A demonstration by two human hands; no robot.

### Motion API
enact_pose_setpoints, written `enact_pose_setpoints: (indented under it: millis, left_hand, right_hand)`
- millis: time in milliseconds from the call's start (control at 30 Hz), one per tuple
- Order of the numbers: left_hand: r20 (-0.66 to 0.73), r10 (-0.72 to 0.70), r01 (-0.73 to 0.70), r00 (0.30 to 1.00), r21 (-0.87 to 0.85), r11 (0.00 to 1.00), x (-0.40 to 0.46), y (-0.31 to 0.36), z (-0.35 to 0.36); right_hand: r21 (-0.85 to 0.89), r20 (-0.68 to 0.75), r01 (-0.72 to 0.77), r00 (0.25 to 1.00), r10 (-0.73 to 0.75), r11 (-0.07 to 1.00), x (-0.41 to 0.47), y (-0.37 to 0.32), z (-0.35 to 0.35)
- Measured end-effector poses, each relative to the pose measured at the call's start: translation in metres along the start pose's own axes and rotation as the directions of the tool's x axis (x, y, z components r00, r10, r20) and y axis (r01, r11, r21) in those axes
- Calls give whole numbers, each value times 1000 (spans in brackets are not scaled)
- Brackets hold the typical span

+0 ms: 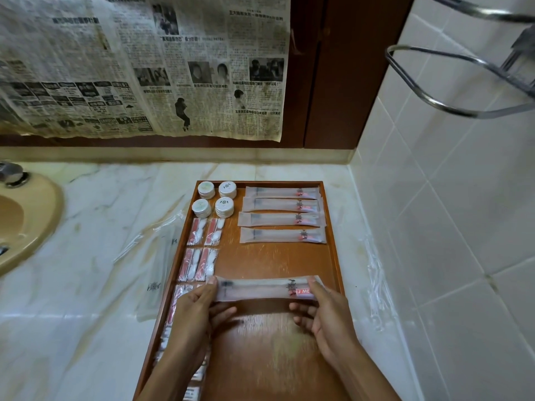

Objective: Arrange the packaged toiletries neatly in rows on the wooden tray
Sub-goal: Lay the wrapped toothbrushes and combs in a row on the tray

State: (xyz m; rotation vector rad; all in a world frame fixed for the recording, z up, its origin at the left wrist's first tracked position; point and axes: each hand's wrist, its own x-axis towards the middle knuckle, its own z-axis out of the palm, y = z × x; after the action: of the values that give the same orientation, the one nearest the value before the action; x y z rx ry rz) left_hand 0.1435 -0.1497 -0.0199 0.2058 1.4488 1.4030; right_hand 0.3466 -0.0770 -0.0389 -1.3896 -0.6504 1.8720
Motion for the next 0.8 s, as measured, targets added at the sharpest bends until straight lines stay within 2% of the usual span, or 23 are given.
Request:
enact_pose_setpoints:
  millis: [233,367,500,800]
  left_hand:
    - [6,-3,3,1000,-40,999,0,0,3]
    - [-31,-5,4,1000,-35,999,2,1,2]
    - [-103,-30,18,994,-114,993,4,1,5]
    - [-19,-57,55,998,-117,992,3,1,5]
  right_hand:
    - [-109,-52,-30,998,24,994,4,-2,-5]
    - [-176,-89,77,992,-93,981,3,-6,-4]
    - [-267,-103,153,977,-186,952,1,-6,-3]
    - [-289,-82,173,976,-204,942,1,-10,-6]
